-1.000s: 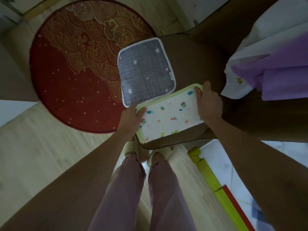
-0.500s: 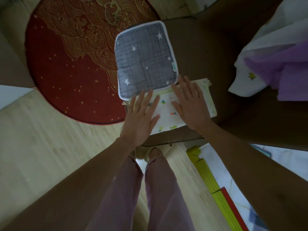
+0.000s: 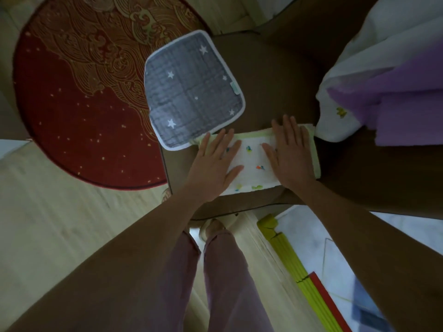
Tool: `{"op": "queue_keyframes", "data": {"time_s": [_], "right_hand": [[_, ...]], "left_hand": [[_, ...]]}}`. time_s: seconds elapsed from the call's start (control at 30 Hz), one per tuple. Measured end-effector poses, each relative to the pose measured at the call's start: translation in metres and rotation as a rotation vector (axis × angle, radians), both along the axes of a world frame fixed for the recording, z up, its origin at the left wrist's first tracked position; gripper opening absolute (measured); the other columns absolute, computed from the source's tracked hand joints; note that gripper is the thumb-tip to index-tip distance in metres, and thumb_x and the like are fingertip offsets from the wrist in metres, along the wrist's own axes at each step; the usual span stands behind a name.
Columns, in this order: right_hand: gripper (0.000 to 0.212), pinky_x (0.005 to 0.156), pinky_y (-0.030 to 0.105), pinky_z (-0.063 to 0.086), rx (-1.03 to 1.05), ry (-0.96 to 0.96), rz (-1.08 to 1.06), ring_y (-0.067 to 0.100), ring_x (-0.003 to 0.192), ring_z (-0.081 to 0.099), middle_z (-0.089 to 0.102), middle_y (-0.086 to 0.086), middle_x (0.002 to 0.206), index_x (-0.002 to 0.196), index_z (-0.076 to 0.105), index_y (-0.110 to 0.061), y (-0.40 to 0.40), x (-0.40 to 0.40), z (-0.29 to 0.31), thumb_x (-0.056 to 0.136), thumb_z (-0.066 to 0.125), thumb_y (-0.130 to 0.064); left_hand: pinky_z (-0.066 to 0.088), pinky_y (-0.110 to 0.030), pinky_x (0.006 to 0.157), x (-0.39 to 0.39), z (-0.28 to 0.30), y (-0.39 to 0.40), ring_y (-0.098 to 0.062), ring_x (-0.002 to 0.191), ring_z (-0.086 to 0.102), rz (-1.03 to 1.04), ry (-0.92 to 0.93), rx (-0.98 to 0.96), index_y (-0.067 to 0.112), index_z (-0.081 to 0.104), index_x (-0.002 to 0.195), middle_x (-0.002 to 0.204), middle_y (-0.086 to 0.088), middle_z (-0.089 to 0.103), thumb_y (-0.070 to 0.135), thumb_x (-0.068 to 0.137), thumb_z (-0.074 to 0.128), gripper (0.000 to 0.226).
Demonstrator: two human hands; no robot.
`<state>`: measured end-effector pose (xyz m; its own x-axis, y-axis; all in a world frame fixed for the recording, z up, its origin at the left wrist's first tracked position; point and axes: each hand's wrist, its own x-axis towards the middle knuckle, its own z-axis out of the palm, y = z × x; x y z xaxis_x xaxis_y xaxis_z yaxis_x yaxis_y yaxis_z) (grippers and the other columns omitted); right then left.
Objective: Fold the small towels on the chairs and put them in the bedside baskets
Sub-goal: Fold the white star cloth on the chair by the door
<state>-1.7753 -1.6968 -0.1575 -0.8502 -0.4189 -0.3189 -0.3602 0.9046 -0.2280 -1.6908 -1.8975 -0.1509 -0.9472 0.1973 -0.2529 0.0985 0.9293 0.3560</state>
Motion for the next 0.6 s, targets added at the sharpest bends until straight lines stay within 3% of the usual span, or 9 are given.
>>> {"op": "queue_keyframes", "data": {"time_s": [0.07,0.17,0.23,0.33,0.43,0.5,0.6], "right_hand": [[0.052,0.114,0.049,0.025,-0.164,0.093,0.038,0.038,0.133,0.041,0.047,0.021,0.141,0.137,0.048,-0.004,-0.022,-0.011,0.008,0.098,0.034,-0.036],[0.023,0.089,0.043,0.043,-0.28,0.092,0.14,0.037,0.101,0.059,0.063,0.018,0.11,0.109,0.064,-0.003,-0.062,-0.035,0.009,0.093,0.054,-0.016],[0.017,0.083,0.04,0.044,-0.263,-0.008,0.245,0.035,0.098,0.058,0.064,0.017,0.107,0.103,0.067,-0.004,-0.086,-0.052,0.009,0.088,0.061,-0.008],[0.02,0.085,0.039,0.044,-0.149,-0.126,0.392,0.031,0.106,0.054,0.06,0.012,0.114,0.105,0.067,-0.009,-0.106,-0.073,0.01,0.085,0.066,-0.009],[0.024,0.083,0.039,0.043,-0.094,-0.131,0.44,0.029,0.108,0.05,0.055,0.011,0.117,0.106,0.066,-0.011,-0.114,-0.082,0.011,0.083,0.068,-0.009],[0.022,0.079,0.037,0.042,-0.067,-0.114,0.465,0.029,0.107,0.05,0.054,0.011,0.115,0.103,0.065,-0.012,-0.116,-0.083,0.011,0.082,0.067,-0.008],[0.017,0.077,0.038,0.041,-0.062,-0.092,0.47,0.03,0.105,0.05,0.054,0.012,0.111,0.098,0.065,-0.01,-0.12,-0.083,0.01,0.081,0.065,-0.007]], "left_hand": [[0.025,-0.046,0.111,-0.008,0.009,-0.021,-0.036,0.123,0.05,0.14,0.15,0.104,0.009,0.059,0.124,0.129,-0.014,0.057,0.036,0.098,0.033,0.046],[0.044,-0.042,0.081,-0.018,0.009,-0.072,-0.034,0.09,0.059,0.251,0.162,0.178,0.01,0.068,0.101,0.095,-0.009,0.065,0.032,0.093,0.042,0.035],[0.049,-0.041,0.071,-0.022,0.006,-0.103,-0.034,0.082,0.061,0.216,0.056,0.195,0.012,0.071,0.095,0.088,-0.009,0.067,0.037,0.089,0.046,0.036],[0.05,-0.039,0.073,-0.028,0.0,-0.133,-0.035,0.084,0.062,0.112,-0.066,0.147,0.012,0.071,0.094,0.093,-0.01,0.068,0.033,0.08,0.064,0.026],[0.044,-0.041,0.082,-0.034,-0.005,-0.138,-0.035,0.099,0.056,0.037,-0.164,0.062,0.016,0.066,0.103,0.103,-0.009,0.062,0.033,0.064,0.085,0.047],[0.04,-0.04,0.082,-0.036,-0.008,-0.137,-0.034,0.1,0.053,0.025,-0.159,0.044,0.016,0.063,0.103,0.102,-0.009,0.058,0.033,0.057,0.089,0.055],[0.04,-0.04,0.079,-0.037,-0.01,-0.138,-0.035,0.095,0.054,0.039,-0.051,0.092,0.015,0.065,0.097,0.096,-0.011,0.059,0.03,0.063,0.082,0.04]]}}
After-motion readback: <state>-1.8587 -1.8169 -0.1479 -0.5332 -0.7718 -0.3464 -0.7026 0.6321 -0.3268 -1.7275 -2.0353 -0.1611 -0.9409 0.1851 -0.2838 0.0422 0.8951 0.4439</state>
